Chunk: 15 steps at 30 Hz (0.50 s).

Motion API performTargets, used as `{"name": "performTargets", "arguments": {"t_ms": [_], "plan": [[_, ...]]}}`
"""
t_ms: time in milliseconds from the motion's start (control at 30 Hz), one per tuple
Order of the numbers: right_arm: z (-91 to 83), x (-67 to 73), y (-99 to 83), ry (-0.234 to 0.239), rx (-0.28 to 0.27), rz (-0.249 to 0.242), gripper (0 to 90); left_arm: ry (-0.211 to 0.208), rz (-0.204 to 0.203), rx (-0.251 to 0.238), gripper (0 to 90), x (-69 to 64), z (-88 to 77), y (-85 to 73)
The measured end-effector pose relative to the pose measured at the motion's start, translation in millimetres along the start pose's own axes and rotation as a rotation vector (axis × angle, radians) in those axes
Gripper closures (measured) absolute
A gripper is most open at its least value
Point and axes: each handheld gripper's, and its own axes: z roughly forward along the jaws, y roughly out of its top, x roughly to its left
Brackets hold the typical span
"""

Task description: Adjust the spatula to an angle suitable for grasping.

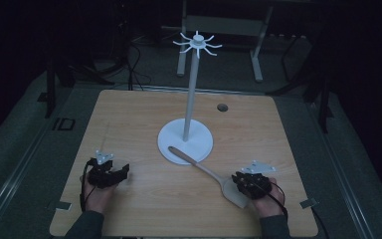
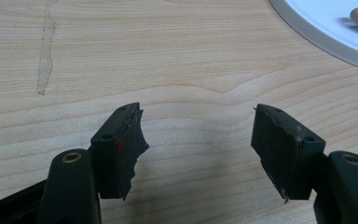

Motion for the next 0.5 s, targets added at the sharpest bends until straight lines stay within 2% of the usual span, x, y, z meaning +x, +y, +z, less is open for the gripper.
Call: {"name": "performTargets", "arguments": {"t_ms": [100,233,500], "plan": [[10.6,6.8,13.0,0.035,0.012,-0.038,72.2,-0.001,-0.001,0.000,34.0,0.3,0.2,0.0],[29.2,14.7,26.6,0.083,0.061,-0.085,69.9,-0.002,0.000,-0.001,34.1,0.2,0.1,0.0],[55.6,27.1,43.8,0.145,0.094,-0.135,66.8,-0.001,0.002,0.000,34.0,-0.1,0.2,0.1]]}}
